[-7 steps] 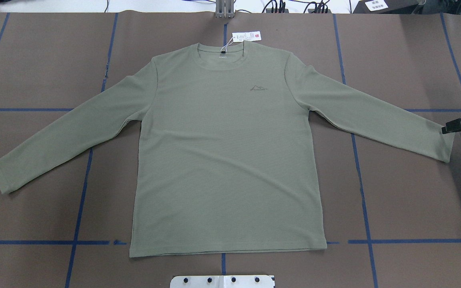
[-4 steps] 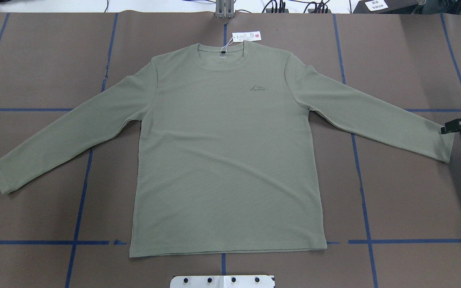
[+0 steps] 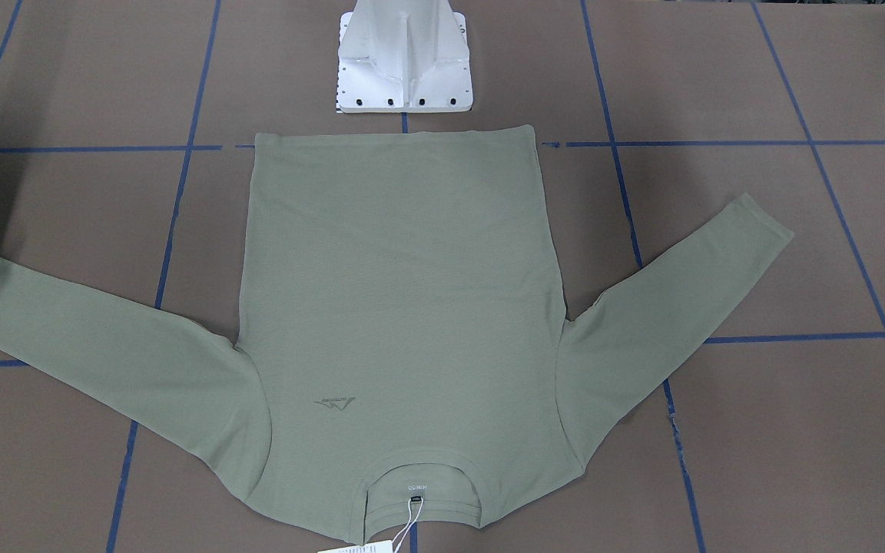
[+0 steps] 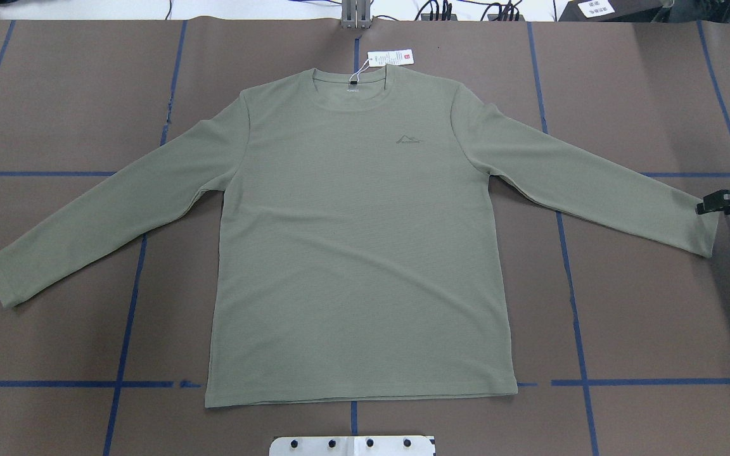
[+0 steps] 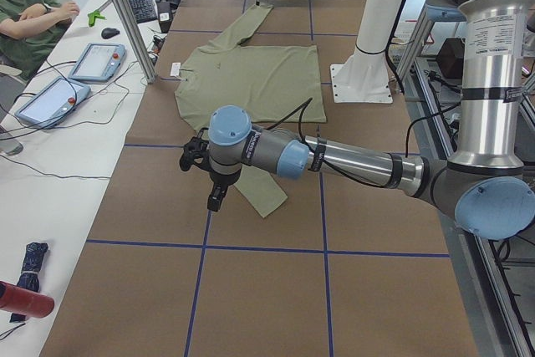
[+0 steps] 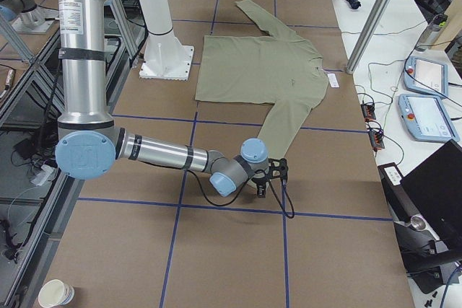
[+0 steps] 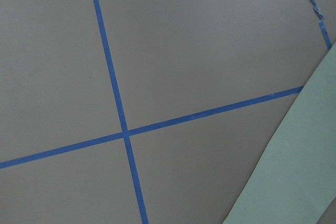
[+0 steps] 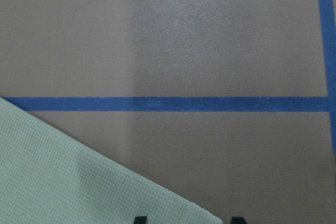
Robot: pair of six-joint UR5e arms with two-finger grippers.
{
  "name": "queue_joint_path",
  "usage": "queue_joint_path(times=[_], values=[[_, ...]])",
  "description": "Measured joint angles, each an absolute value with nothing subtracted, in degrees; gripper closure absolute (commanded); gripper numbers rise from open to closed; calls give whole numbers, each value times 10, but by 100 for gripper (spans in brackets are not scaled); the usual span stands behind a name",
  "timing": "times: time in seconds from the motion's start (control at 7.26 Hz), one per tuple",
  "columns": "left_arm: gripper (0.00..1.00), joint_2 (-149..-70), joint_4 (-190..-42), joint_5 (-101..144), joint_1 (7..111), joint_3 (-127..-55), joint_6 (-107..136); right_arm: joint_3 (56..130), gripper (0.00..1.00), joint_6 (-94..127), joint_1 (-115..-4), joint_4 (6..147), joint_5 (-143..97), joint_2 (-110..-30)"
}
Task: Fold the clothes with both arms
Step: 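Lower the right gripper onto the cuff of the sleeve nearest it and grasp, then lift the sleeve with the right gripper and carry it across the shirt body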
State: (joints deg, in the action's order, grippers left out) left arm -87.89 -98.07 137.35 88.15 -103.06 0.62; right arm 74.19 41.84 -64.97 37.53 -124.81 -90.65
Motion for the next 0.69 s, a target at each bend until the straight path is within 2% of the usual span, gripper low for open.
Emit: queue_joint_path(times=[0.28, 0.69], values=[[0, -879, -980, 1374, 882, -1031, 6, 741, 100, 419, -649, 375, -1249, -905], [0, -878, -980, 1374, 882, -1031, 5, 773, 100, 422, -651, 386, -1274, -899]])
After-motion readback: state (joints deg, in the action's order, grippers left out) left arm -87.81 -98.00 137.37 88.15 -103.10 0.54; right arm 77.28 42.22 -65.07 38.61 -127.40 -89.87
